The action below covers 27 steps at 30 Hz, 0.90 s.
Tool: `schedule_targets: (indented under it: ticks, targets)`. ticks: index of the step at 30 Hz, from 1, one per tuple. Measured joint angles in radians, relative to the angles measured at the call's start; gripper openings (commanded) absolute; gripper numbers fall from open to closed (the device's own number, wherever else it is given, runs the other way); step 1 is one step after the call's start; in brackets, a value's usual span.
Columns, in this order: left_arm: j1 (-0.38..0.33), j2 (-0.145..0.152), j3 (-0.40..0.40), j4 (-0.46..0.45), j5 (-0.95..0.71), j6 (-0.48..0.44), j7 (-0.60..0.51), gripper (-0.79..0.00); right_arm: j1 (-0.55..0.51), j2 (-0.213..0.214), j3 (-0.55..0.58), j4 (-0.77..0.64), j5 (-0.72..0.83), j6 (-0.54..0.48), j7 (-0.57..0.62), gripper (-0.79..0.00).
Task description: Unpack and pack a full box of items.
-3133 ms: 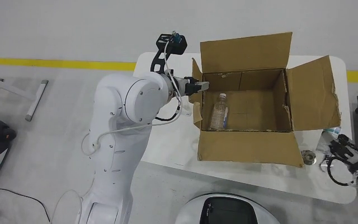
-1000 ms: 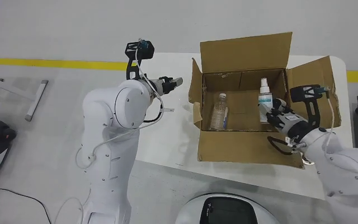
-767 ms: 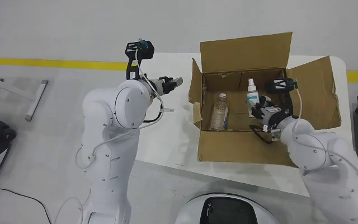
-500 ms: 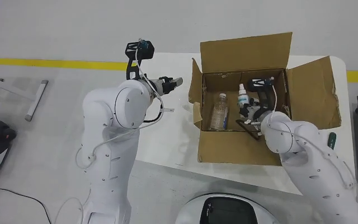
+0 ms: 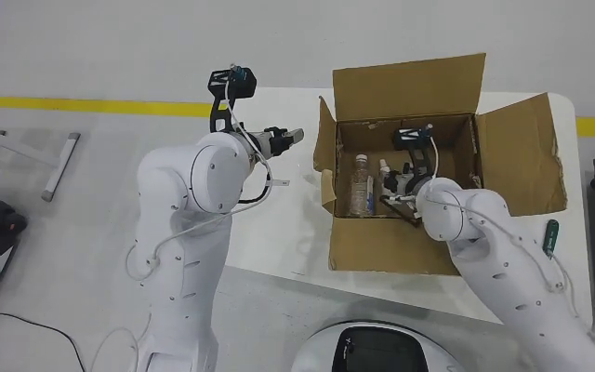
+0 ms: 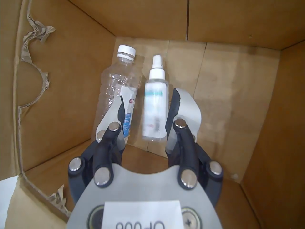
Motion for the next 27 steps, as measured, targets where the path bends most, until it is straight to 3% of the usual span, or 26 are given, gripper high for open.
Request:
schedule_targets:
  ticks: [5,9,16,17,20,21,22,27]
  targets:
    - [0.000,0.000,0.000,0.000,0.000,0.000,0.000,0.000,-0.056,0.011,0.094,-0.096,0.048,-0.043,-0.014,-0.400]
    - [0.000,0.000,0.000,0.000,0.000,0.000,0.000,0.000,-0.141,0.027,0.238,-0.250,0.111,-0.094,-0.020,-0.416]
    - [0.000,0.000,0.000,0.000,0.000,0.000,0.000,0.000,-0.344,0.055,0.638,-0.501,0.199,-0.207,0.008,-0.391]
    - [0.000,0.000,0.000,0.000,0.000,0.000,0.000,0.000,-0.368,0.057,0.694,-0.510,0.221,-0.219,0.013,-0.311]
    - [0.000,0.000,0.000,0.000,0.000,0.000,0.000,0.000,-0.446,0.062,0.869,-0.510,0.273,-0.275,0.037,-0.222]
    - [0.000,0.000,0.000,0.000,0.000,0.000,0.000,0.000,-0.467,0.063,0.915,-0.504,0.287,-0.289,0.044,-0.151]
    - [0.000,0.000,0.000,0.000,0.000,0.000,0.000,0.000,-0.495,0.064,0.972,-0.497,0.301,-0.309,0.052,-0.015]
    - [0.000,0.000,0.000,0.000,0.000,0.000,0.000,0.000,-0.594,0.062,1.129,-0.457,0.375,-0.368,0.032,0.000]
